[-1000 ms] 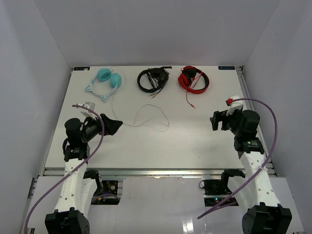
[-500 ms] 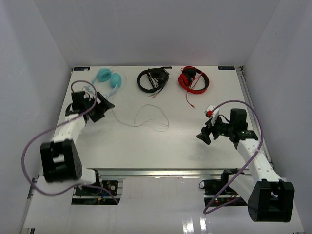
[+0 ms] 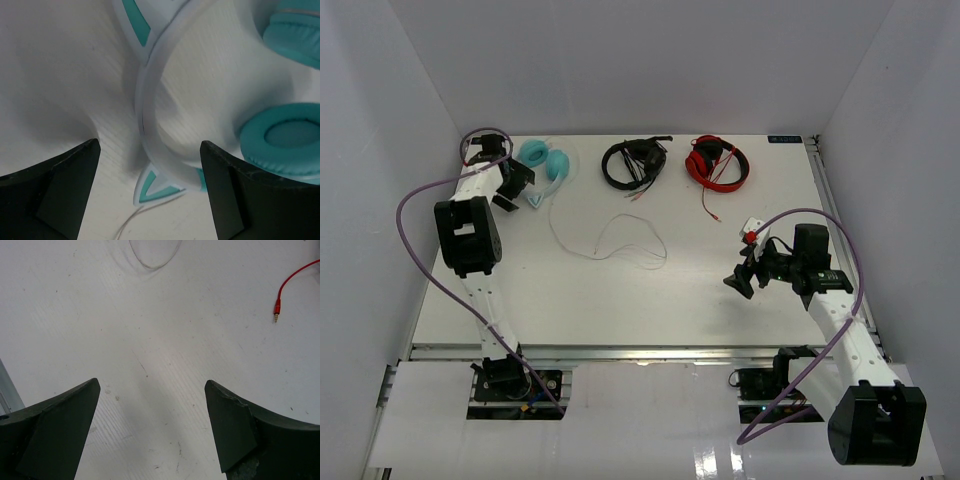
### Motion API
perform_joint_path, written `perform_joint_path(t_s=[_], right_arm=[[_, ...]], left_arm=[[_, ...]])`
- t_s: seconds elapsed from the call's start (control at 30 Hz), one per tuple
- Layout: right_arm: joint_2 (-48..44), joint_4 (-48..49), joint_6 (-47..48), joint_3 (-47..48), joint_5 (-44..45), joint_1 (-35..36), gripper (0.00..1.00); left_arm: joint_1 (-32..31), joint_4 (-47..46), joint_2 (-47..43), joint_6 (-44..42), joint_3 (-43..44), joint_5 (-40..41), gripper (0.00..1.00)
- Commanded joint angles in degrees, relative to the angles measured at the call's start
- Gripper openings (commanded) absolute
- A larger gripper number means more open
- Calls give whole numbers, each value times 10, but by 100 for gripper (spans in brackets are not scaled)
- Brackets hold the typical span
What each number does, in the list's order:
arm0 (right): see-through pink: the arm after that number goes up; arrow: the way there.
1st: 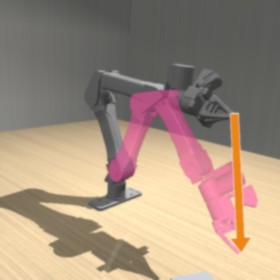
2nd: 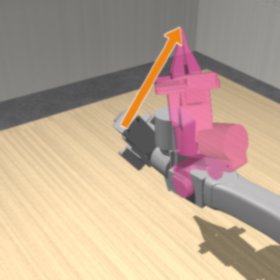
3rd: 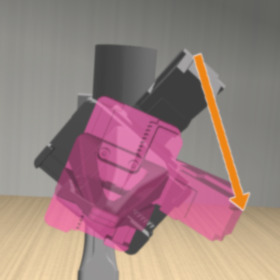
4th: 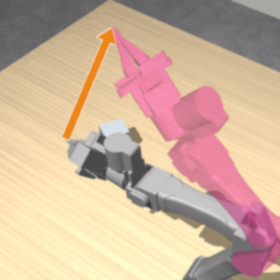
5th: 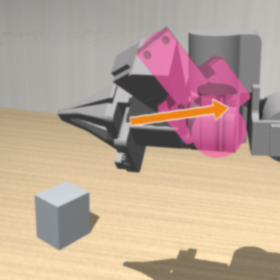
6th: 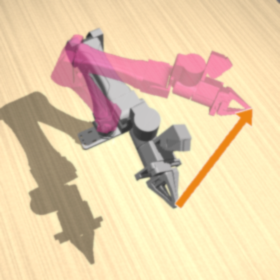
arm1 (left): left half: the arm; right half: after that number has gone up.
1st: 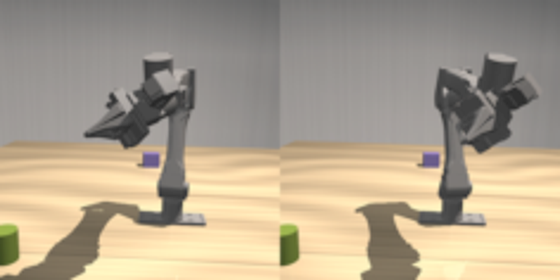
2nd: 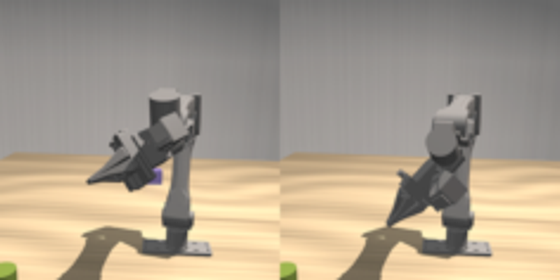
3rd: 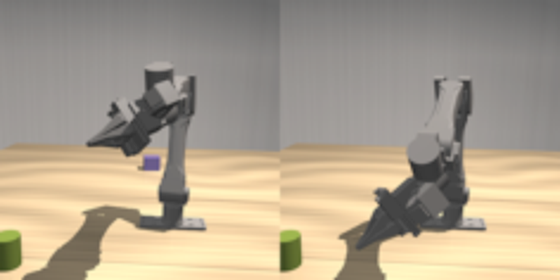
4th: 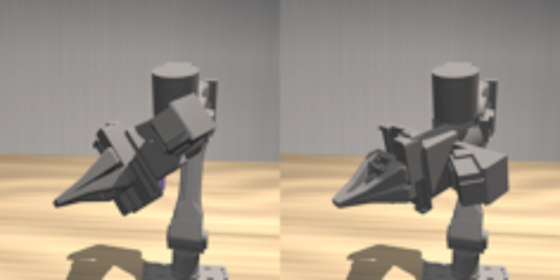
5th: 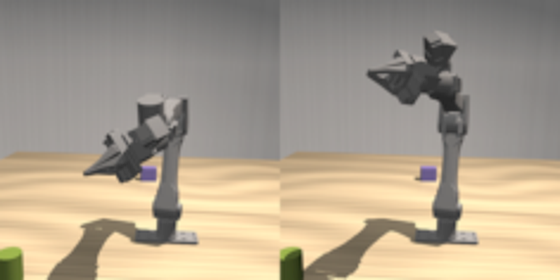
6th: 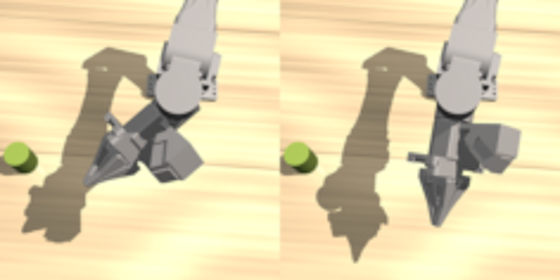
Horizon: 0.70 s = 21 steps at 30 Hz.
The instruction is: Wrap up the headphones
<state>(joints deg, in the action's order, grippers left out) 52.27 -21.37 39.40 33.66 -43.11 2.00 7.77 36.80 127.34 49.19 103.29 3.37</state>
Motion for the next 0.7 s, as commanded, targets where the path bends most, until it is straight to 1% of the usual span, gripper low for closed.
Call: perform_joint_path(t_s=[0.0,0.03,0.1,0.17,0.27,0.37,0.43,0.53,0.6,0.67], right_arm=[[-6,-9,6,26,-16,0,92],[-6,-8,6,26,-14,0,92],[-5,-8,6,27,-11,1,92],[-4,-8,5,27,-8,1,92],[-3,-8,5,27,-4,0,91],[-3,-8,5,27,1,-1,91],[-5,-7,5,27,-1,-3,91],[-13,-9,7,23,-11,-9,91],[-22,-10,11,19,-24,-13,91],[-30,-13,18,14,-37,-30,91]], left_arm=[[1,76,38,28,103,65,86],[1,87,54,31,124,70,82],[1,111,78,36,150,72,77],[1,113,90,33,158,71,68],[1,109,101,25,158,72,50],[1,105,108,9,156,63,29],[1,104,107,-4,149,59,19],[-1,89,86,-22,129,61,11],[-1,76,45,-39,101,71,5],[-1,67,-9,-63,72,87,3]])
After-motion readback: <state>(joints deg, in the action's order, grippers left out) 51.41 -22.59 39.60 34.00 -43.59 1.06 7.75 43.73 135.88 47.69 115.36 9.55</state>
